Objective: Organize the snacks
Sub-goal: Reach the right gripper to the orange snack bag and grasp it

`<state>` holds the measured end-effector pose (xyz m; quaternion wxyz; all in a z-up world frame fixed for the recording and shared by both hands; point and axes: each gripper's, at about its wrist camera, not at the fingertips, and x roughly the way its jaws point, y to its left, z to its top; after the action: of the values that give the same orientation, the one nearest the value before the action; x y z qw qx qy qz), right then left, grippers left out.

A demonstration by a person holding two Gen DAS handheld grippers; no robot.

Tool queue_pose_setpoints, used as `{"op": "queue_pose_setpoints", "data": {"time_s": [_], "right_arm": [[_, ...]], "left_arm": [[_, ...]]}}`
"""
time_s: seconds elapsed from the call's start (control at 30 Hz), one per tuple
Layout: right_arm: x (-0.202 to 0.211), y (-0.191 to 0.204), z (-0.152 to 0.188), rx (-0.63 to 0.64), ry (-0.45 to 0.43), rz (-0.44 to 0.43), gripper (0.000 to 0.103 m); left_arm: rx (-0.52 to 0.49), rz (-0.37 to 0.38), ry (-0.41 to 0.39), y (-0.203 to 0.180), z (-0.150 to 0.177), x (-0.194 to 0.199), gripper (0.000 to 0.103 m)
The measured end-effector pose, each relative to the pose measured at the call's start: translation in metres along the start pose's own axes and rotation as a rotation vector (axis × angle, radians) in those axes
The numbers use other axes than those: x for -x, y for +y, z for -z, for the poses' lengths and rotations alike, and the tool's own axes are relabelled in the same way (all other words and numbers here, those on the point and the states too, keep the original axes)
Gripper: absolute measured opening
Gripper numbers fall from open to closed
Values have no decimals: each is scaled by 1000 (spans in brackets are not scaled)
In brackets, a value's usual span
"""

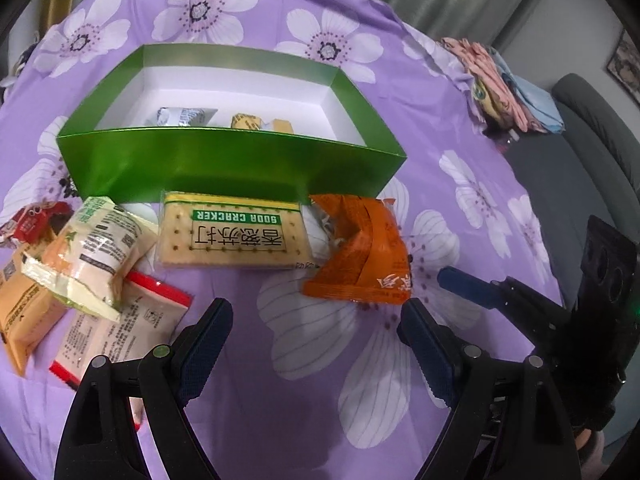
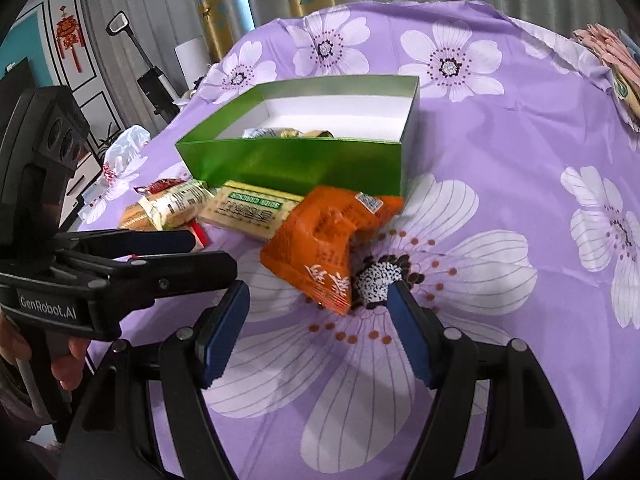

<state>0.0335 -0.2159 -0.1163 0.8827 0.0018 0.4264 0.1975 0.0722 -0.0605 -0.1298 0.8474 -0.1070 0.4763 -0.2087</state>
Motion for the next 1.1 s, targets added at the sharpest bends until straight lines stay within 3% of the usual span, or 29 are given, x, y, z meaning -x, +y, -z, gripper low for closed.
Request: {"op": "queue_pose_setpoints", "data": {"time_s": [0.33, 0.53, 0.77, 0.87, 0.97, 1.03, 1.1], "right_arm": [[-17, -8, -2, -22, 9, -48, 72], [-26, -13, -8, -45, 13, -87, 71], [-35, -18, -13, -70, 20, -119, 63], [-39, -20, -14, -89, 30, -133, 56], [-40, -20, -14, -92, 33, -135, 52], [-41, -21, -13, -94, 36, -145, 50], [-41, -20, -13, -90, 39, -156, 43]], "left_arm": [[-24, 92, 14, -8, -21, -14, 86], [-59, 102, 31, -14, -32, -29, 86], [-85, 110, 54, -19, -40, -41, 86], [-94, 116, 63, -21, -41, -43, 76], [-106, 113, 72, -23, -40, -45, 74], [-113, 116, 80, -24, -40, -47, 65], [-120, 114, 88, -25, -40, -48, 62]]}}
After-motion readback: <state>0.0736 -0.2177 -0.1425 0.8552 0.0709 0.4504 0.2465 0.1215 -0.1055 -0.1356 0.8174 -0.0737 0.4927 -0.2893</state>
